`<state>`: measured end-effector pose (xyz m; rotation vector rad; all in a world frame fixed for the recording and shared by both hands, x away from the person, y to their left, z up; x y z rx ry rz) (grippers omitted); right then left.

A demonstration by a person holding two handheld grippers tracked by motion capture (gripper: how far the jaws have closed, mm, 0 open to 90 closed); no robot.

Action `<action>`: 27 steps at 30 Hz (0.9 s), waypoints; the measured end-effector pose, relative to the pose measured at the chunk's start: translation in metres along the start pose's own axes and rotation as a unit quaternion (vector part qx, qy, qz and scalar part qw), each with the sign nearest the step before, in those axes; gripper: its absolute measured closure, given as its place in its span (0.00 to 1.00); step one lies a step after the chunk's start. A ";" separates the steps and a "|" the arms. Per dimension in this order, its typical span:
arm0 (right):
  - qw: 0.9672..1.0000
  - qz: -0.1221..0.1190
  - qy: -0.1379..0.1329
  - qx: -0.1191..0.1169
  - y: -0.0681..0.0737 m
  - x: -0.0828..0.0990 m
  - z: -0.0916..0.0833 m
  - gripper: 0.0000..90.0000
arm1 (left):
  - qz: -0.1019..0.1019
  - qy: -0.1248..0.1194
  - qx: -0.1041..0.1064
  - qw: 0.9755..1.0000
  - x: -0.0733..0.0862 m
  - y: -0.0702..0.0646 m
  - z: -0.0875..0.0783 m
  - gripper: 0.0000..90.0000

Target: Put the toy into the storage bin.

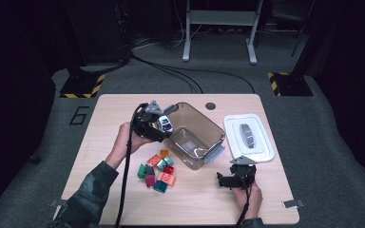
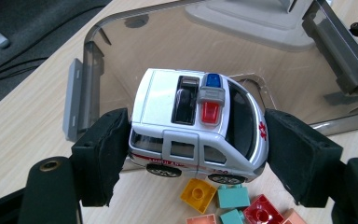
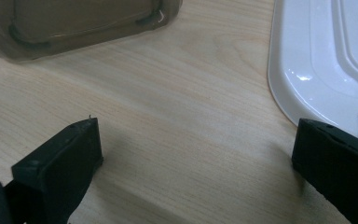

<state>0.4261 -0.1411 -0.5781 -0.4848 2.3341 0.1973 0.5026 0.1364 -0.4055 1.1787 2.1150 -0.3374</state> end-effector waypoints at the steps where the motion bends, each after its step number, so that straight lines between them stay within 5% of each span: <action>1: 1.000 0.001 0.000 0.000 0.000 0.000 0.000 0.01 | 0.000 0.007 0.004 1.000 -0.002 -0.001 0.003 0.28; 27: 1.000 0.003 0.001 0.000 0.000 0.000 0.000 0.01 | -0.016 0.046 0.018 0.999 -0.005 -0.006 0.047 0.27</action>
Point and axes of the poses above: each handheld gripper's, and its own axes: z roughly forward along the jaws, x roughly out of its underside, y roughly to its left, the point moved 7 cm from there along z, roughly forward along the jaws, and after that the axes turned 2 degrees about y, right-handed, at the moved point
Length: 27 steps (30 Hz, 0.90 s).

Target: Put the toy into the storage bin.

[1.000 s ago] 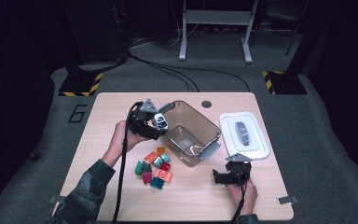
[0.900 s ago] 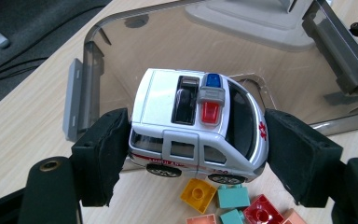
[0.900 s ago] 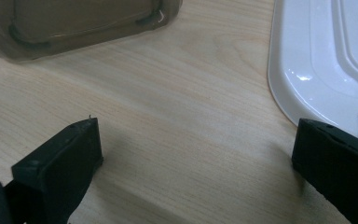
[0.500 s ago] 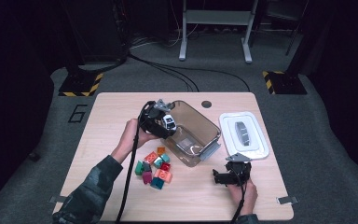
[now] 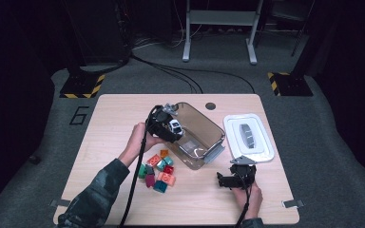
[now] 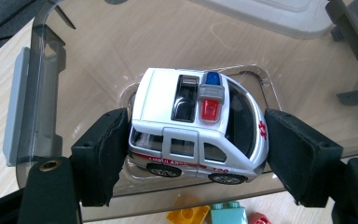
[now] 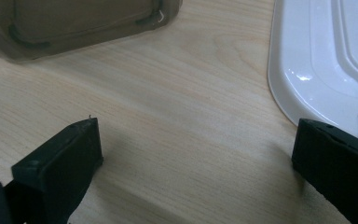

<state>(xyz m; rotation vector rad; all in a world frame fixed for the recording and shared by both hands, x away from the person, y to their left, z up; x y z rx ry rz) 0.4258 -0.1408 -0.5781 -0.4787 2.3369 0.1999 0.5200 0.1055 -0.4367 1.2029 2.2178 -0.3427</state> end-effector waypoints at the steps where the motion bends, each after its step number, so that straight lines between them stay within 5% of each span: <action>1: 1.000 0.000 0.000 0.000 0.000 0.000 0.000 0.01 | 0.000 0.000 0.000 1.000 0.000 0.000 0.000 0.27; 27: 1.000 0.000 0.000 0.000 0.000 0.000 0.000 0.01 | -0.005 0.015 0.004 1.000 0.003 0.001 0.004 0.27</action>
Point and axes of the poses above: each handheld gripper's, and its own axes: z roughly forward along the jaws, x roughly out of its underside, y roughly to its left, the point moved 7 cm from there along z, roughly forward along the jaws, and after that the axes turned 2 degrees about y, right-handed, at the moved point
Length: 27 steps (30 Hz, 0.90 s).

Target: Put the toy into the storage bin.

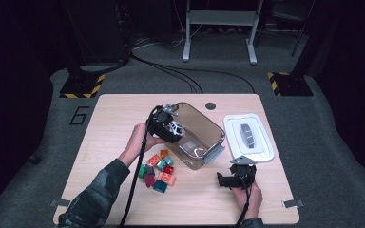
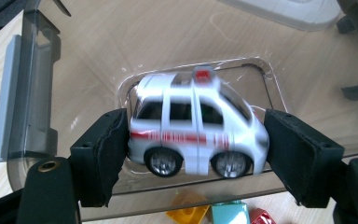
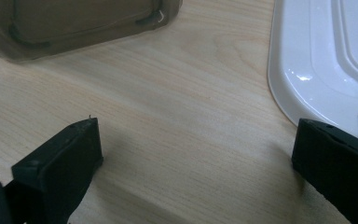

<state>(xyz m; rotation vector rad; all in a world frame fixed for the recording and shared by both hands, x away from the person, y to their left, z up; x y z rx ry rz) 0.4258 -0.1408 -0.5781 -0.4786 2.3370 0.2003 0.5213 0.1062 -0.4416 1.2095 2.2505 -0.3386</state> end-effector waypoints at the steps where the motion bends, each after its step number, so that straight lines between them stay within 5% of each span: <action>1: 1.000 0.000 0.000 0.000 0.000 0.000 0.000 0.01 | 0.002 -0.005 0.000 1.000 0.000 0.000 -0.003 0.27; 4: 1.000 0.000 0.000 0.000 0.000 0.000 0.000 0.01 | 0.002 -0.018 -0.002 1.000 -0.002 0.000 -0.006 0.32; 12: 1.000 0.001 -0.001 0.001 0.000 0.000 0.000 0.01 | 0.002 -0.048 -0.012 0.999 0.003 -0.002 -0.026 0.21; 22: 1.000 0.001 -0.002 0.002 -0.001 0.000 0.000 0.02 | 0.005 -0.067 -0.025 0.997 0.032 -0.007 -0.048 0.17; 27: 1.000 0.001 -0.002 0.002 -0.001 0.000 0.000 0.02 | -0.011 -0.076 -0.032 0.997 0.052 -0.006 -0.056 0.16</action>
Point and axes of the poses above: each handheld gripper's, and its own axes: z roughly forward along the jaws, x roughly out of its underside, y roughly to its left, the point moved 7 cm from there along z, roughly forward along the jaws, and after that the axes turned 2 degrees about y, right-handed, at the moved point
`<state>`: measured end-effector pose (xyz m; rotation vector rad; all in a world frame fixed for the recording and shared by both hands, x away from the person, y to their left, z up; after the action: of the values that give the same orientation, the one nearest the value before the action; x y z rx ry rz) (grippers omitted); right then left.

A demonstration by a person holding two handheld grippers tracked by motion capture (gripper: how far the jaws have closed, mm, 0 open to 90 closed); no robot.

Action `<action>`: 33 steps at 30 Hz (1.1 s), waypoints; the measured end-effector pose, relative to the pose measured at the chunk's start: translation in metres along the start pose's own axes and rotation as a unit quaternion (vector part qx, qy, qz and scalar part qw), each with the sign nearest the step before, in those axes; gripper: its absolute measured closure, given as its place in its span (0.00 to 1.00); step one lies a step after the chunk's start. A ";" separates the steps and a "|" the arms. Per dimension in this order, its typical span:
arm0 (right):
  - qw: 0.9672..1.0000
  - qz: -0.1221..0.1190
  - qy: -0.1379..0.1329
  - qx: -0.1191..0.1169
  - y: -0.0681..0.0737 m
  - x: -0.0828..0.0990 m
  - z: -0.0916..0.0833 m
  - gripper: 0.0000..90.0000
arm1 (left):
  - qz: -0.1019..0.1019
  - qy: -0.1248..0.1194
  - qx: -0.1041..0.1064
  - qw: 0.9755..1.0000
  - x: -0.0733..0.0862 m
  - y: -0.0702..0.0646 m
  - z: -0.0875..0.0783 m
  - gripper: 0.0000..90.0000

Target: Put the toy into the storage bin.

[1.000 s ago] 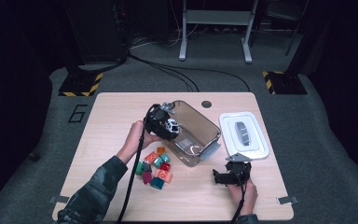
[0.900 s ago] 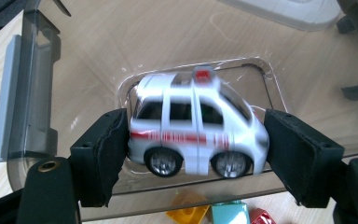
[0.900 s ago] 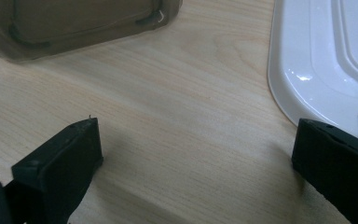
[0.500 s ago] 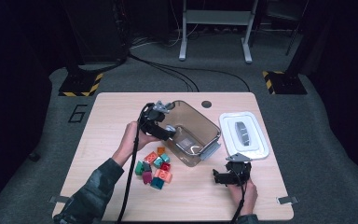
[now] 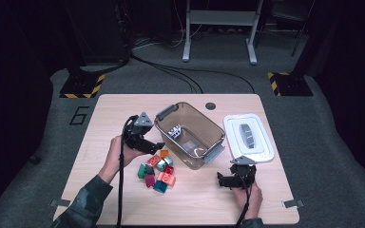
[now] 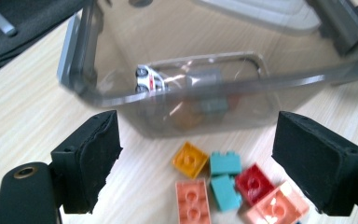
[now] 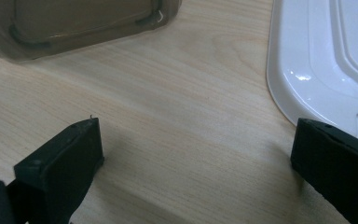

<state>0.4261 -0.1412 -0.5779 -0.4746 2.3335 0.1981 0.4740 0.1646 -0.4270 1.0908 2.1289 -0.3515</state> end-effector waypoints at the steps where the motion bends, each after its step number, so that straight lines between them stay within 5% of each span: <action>1: 1.000 0.000 0.000 0.000 0.000 0.000 0.000 0.02 | -0.002 0.003 -0.001 1.000 0.005 0.001 -0.002 0.16; 15: 1.000 0.000 0.000 0.000 0.000 0.000 0.000 0.02 | -0.057 0.022 -0.008 0.998 0.081 0.005 -0.007 0.16; 20: 1.000 0.000 0.000 0.001 0.000 0.000 0.000 0.02 | -0.091 0.028 -0.009 0.995 0.115 -0.002 0.000 0.17; 33: 1.000 0.000 0.000 0.001 0.000 0.000 0.000 0.02 | -0.103 0.037 -0.018 0.994 0.152 -0.016 0.016 0.38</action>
<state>0.4262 -0.1414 -0.5779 -0.4733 2.3333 0.1961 0.4093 0.2370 -0.5458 0.8777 2.3123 -0.3730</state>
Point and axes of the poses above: each handheld gripper's, and its own axes: z roughly forward along the jaws, x roughly out of its underside, y roughly to its left, the point moved 7 cm from there along z, roughly forward along the jaws, and after that the axes turned 2 degrees about y, right-handed, at the moved point
